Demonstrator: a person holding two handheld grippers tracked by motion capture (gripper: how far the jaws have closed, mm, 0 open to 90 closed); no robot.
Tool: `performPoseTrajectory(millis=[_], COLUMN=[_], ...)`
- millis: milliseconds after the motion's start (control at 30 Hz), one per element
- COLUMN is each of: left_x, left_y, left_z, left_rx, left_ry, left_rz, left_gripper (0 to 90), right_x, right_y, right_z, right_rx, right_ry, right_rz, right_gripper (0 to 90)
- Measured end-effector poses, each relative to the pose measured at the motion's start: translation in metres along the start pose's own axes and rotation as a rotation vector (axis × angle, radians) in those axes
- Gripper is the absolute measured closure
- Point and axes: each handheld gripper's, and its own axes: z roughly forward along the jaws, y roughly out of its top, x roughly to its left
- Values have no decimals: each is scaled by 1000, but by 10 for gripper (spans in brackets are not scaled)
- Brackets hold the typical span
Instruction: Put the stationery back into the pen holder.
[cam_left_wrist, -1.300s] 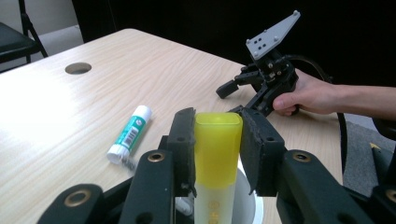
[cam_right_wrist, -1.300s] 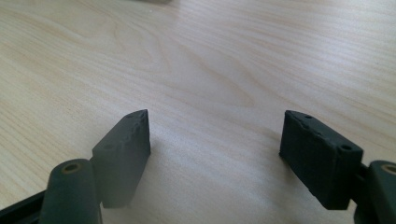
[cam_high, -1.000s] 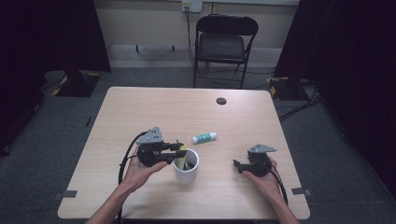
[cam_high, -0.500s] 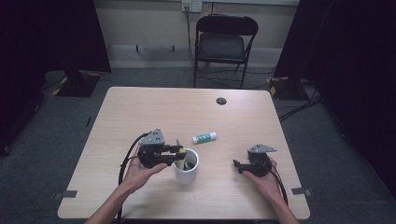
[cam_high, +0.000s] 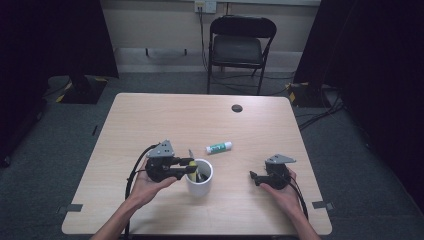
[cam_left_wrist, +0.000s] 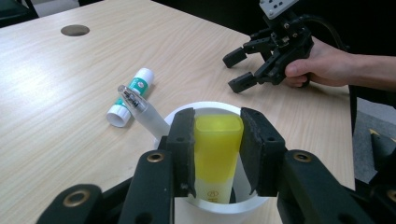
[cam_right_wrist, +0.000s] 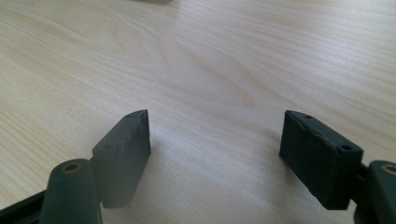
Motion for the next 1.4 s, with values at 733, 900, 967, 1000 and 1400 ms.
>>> performPoseTrajectory(millis=[733, 900, 967, 1000, 1400], left_x=[10, 16, 18, 20, 39], left_y=[-3, -7, -9, -11, -43], left_z=[-16, -26, -28, -32, -47], left_rx=[-11, -11, -10, -6, 81], left_ry=[29, 58, 68, 77, 168], left_rz=[-30, -56, -58, -65, -127], left_gripper=[577, 513, 490, 440, 216], right_x=[0, 1, 1, 1, 0], right_y=[0, 0, 0, 0, 0], right_z=[0, 0, 0, 0, 0], right_rx=[2, 2, 2, 2, 2], right_ry=[1, 0, 0, 0, 1], right_rz=[5, 6, 5, 6, 6], right_gripper=[236, 236, 236, 236, 236])
